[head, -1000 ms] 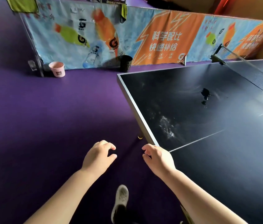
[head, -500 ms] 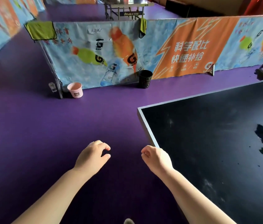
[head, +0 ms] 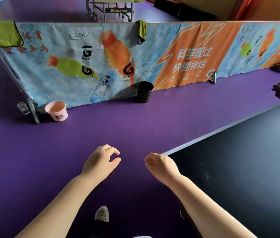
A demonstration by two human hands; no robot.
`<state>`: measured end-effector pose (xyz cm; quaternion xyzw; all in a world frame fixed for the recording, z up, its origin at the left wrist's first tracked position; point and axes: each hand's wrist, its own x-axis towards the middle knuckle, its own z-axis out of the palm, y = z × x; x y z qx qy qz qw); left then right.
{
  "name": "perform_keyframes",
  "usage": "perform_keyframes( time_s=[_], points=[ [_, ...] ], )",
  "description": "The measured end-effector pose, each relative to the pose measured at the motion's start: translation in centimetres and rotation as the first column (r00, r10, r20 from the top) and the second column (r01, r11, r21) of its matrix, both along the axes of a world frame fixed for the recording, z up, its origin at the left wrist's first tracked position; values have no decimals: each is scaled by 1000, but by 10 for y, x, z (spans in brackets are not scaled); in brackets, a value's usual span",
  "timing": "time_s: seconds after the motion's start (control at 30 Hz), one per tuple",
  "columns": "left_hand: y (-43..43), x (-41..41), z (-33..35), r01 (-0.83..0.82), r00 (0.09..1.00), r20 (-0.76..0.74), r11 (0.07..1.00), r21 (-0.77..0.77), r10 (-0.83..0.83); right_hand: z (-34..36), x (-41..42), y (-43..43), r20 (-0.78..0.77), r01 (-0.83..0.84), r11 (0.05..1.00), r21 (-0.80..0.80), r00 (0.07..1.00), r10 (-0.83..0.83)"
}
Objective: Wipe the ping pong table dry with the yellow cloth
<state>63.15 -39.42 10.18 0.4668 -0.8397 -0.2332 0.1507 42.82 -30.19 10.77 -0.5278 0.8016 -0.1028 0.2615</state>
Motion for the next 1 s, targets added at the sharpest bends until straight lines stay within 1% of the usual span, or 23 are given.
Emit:
perform_keyframes(
  time_s=[0.1, 0.2, 0.27, 0.4, 0.47, 0.57, 0.77, 0.83, 1.0],
  points=[
    [-84, 4, 10, 45, 999, 18, 999, -11, -44, 11, 6, -74, 0, 69, 998, 6, 998, -69],
    [-166, -3, 23, 74, 997, 31, 996, -44, -73, 19, 5, -140, -11, 103, 995, -1, 995, -103],
    [-210, -15, 27, 97, 995, 26, 995, -31, -96, 22, -1, -174, -9, 132, 991, 9, 991, -132],
    [-279, -48, 22, 199, 980, 19, 980, 6, -199, 18, -30, -232, 2, 218, 976, 16, 976, -218],
    [-315, -67, 17, 248, 968, 31, 969, 17, -248, 12, -51, -266, 16, 264, 965, 6, 964, -264],
    [-378, -97, 10, 277, 959, 56, 961, 20, -278, 2, -83, -325, 55, 320, 947, -22, 946, -319],
    [-529, -184, 19, 243, 968, 54, 970, 20, -244, -1, -171, -472, 119, 352, 934, -69, 932, -342],
    [-575, -218, 29, 241, 970, 34, 970, 18, -241, 8, -201, -516, 112, 355, 932, -70, 932, -346],
    [-668, -292, 53, 242, 969, -51, 970, -20, -243, 33, -274, -608, 33, 331, 938, -103, 943, -330]
  ],
)
